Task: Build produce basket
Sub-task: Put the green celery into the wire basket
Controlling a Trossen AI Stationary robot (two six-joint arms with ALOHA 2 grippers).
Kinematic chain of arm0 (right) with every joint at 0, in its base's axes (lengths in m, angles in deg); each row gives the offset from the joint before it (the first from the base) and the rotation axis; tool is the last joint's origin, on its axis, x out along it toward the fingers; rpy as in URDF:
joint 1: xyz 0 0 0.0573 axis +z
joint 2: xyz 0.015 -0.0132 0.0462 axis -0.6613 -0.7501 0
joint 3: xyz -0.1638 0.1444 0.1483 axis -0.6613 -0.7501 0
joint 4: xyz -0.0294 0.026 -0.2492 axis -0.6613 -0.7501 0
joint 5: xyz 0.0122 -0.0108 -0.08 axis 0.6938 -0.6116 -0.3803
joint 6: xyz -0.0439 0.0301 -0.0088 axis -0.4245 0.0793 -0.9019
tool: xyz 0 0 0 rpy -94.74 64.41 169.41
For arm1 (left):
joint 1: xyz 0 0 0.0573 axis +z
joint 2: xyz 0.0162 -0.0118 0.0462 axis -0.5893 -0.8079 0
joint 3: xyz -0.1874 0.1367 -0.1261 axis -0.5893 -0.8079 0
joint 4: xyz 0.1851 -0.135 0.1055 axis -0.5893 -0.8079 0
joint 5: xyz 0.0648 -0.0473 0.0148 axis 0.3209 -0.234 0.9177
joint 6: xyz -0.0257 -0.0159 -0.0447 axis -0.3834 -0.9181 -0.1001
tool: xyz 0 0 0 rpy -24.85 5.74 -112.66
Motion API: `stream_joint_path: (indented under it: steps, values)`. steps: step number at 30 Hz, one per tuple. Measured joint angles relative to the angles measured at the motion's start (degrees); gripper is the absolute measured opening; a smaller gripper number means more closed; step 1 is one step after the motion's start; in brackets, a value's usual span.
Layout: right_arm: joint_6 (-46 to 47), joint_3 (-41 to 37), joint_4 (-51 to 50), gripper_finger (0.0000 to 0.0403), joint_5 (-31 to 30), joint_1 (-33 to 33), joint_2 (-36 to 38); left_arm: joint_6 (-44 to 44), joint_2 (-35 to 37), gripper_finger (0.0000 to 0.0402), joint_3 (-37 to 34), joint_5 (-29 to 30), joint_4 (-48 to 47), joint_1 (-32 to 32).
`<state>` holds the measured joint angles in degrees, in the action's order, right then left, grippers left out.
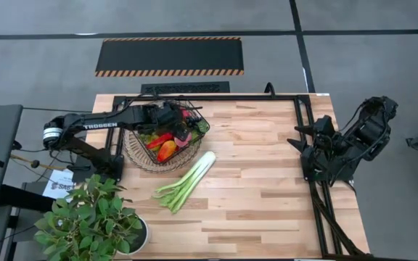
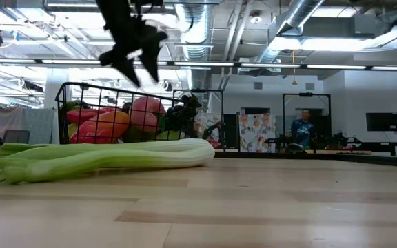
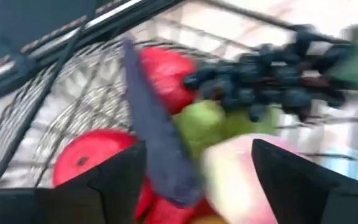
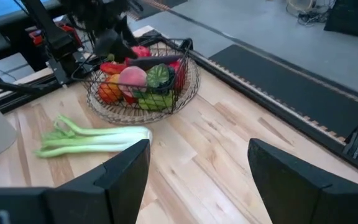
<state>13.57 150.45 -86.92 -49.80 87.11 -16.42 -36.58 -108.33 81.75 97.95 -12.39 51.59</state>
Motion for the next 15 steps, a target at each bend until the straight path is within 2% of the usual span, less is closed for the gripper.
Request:
stream_joint_path:
  steps: [8,12,15]
  values:
    - [0.0,0.0,0.0,0.0291,2.5,0.0,-0.3,8.1,0.0,0.0290,8.7,-3.4,3.5,-5.7]
    - [0.0,0.0,0.0,0.0291,2.5,0.0,-0.4,12.2,0.0,0.0291,9.9,-7.2,4.7,-11.0]
    - [0.0,0.0,0.0,0.0291,2.5,0.0,-0.8,10.1,0.0,0.0291,8.9,-8.4,4.8,-15.8]
